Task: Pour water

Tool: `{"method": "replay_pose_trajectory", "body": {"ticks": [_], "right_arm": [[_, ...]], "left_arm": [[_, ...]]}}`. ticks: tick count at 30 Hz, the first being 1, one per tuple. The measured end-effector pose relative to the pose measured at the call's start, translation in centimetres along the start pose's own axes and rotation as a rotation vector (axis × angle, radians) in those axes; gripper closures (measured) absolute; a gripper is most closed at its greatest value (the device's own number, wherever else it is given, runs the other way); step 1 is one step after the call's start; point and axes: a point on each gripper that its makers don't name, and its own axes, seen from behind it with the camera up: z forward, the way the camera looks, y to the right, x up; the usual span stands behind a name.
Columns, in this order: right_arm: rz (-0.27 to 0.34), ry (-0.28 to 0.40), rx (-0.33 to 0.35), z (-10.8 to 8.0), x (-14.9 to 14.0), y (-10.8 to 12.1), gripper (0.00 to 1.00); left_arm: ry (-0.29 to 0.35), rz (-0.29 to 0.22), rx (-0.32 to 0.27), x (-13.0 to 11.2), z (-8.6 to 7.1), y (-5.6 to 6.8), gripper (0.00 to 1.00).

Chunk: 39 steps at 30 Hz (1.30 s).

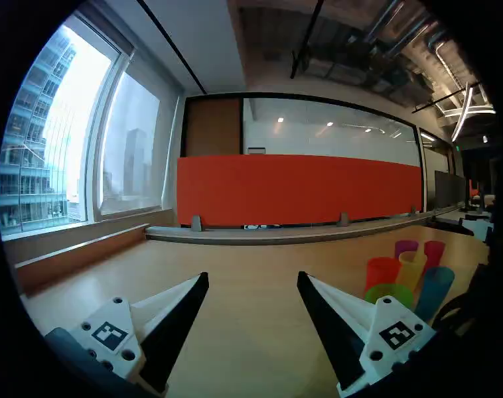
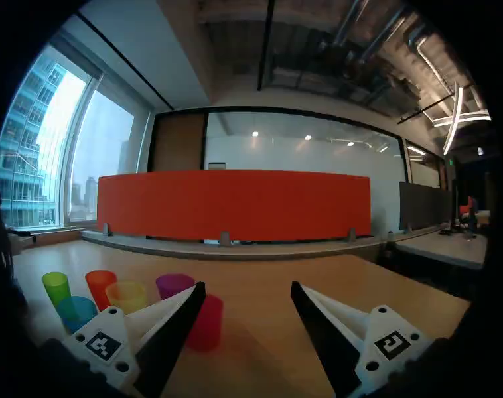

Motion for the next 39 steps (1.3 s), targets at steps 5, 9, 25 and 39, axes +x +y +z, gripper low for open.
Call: {"method": "replay_pose_trajectory", "body": {"ticks": [5,9,25,39], "right_arm": [[0.006,-0.007,-0.005,0.2,-0.24,0.24,0.0],[0.011,-0.017,-0.006,0.3,-0.56,0.36,0.0],[0.011,-0.023,-0.009,0.24,-0.66,0.32,0.0],[0.013,-0.025,0.0,0.44,-0.81,0.13,0.0]], "left_arm": [[0.0,0.0,0.0,0.01,-0.09,-0.05,0.01],[0.0,0.0,0.0,0.04,-0.11,-0.08,0.01],[0.0,0.0,0.0,0.04,0.03,-0.02,0.01],[0.0,0.0,0.002,0.06,-0.15,-0.19,0.01]]}}
